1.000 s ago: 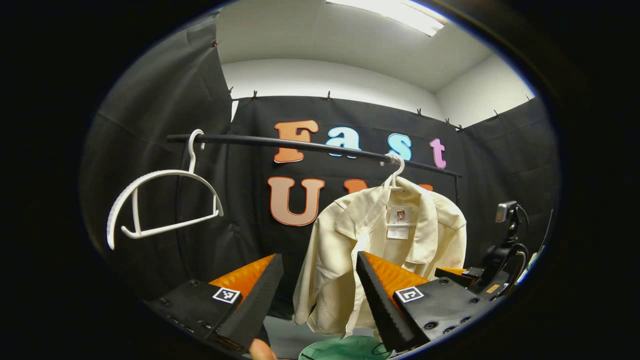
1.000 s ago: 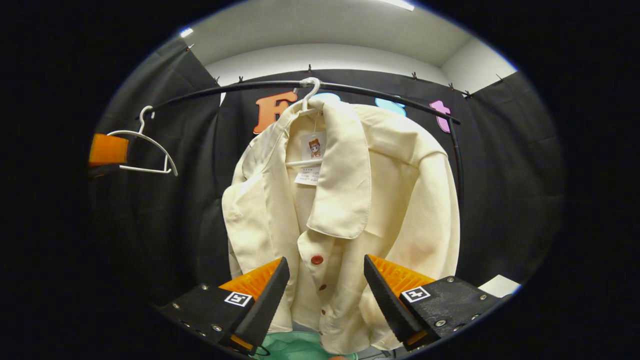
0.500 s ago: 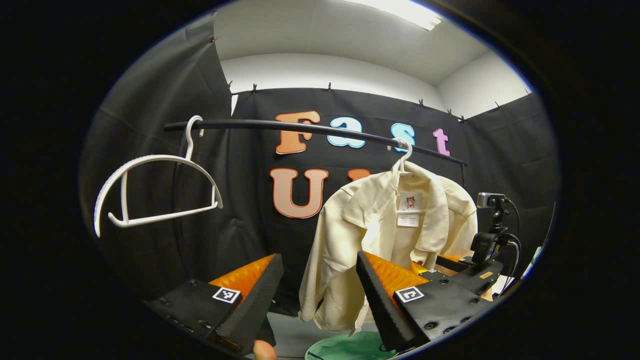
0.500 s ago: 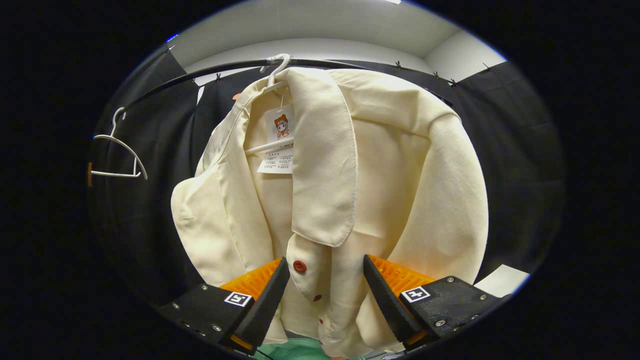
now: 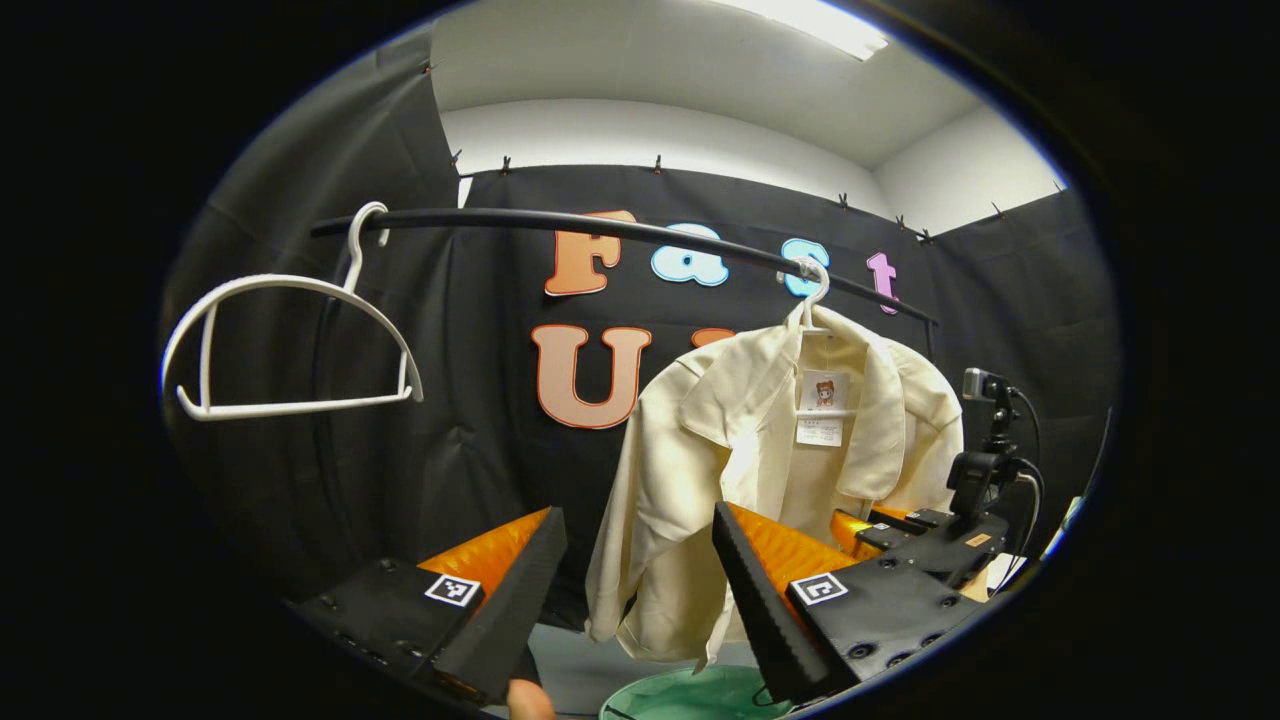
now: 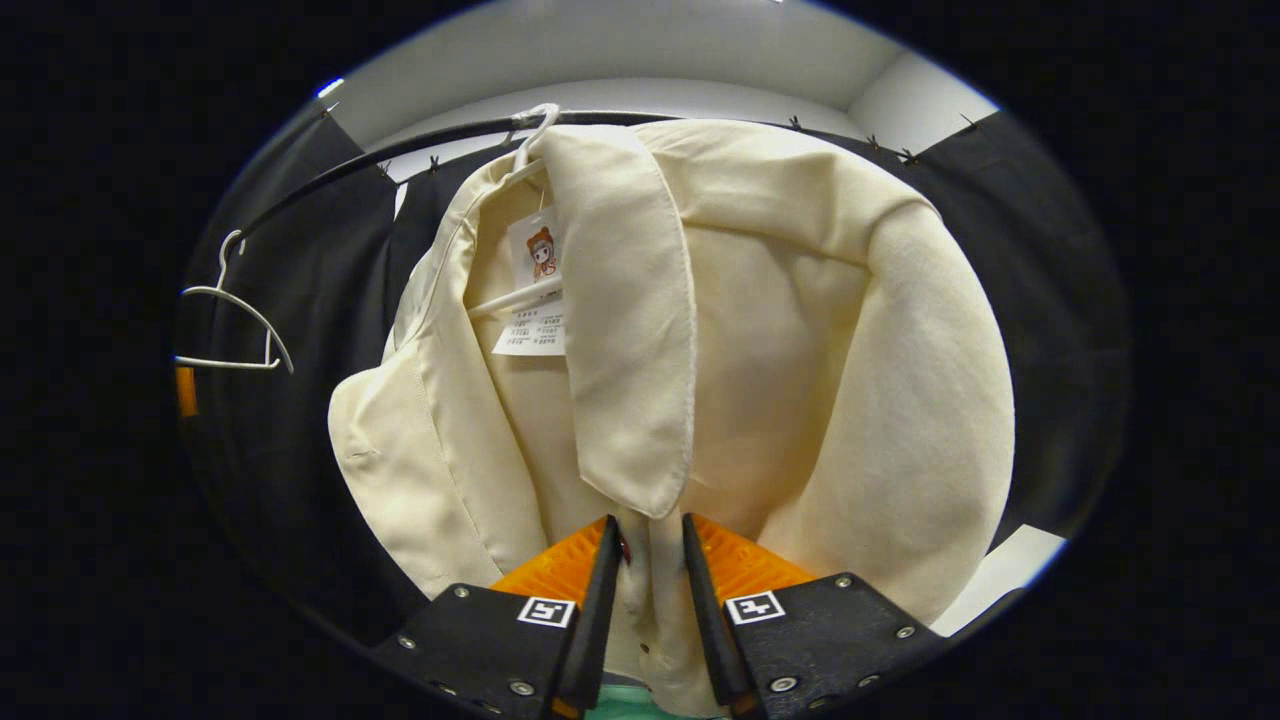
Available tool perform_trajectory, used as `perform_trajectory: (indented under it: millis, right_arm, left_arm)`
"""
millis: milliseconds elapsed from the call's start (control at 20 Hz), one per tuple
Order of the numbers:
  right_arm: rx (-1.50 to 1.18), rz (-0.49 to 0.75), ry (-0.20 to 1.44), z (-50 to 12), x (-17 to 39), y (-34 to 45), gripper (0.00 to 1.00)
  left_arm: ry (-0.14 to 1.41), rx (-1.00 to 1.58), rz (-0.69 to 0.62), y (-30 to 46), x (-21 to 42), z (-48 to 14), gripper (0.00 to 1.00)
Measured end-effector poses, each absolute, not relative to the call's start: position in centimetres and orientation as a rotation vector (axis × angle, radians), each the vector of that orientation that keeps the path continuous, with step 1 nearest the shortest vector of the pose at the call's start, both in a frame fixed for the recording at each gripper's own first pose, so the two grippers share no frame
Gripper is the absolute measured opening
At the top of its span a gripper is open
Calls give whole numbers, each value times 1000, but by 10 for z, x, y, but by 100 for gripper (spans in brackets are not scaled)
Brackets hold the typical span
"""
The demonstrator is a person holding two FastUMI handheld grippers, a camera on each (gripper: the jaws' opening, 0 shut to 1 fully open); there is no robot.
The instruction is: Grasp the clothes on the hanger with both hands and then place them into the laundry hamper below.
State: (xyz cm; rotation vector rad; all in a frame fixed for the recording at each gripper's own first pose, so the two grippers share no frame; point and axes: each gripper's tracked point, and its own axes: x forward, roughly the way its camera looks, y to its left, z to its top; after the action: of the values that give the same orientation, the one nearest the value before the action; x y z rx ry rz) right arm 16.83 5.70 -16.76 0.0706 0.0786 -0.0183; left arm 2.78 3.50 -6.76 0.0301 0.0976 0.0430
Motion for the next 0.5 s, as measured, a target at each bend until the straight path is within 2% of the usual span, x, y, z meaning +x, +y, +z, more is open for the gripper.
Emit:
perform_trajectory:
  millis: [200,300,500]
  right_arm:
    - [99,-10,80,-164,160,50,14]
    - [96,0,84,-162,153,48,8]
    - [80,20,77,-157,141,45,7]
  left_arm:
    - [99,24,23,21,41,-78,97]
    - [95,19,4,10,49,-82,97]
    - [113,8,-35,-14,73,-100,97]
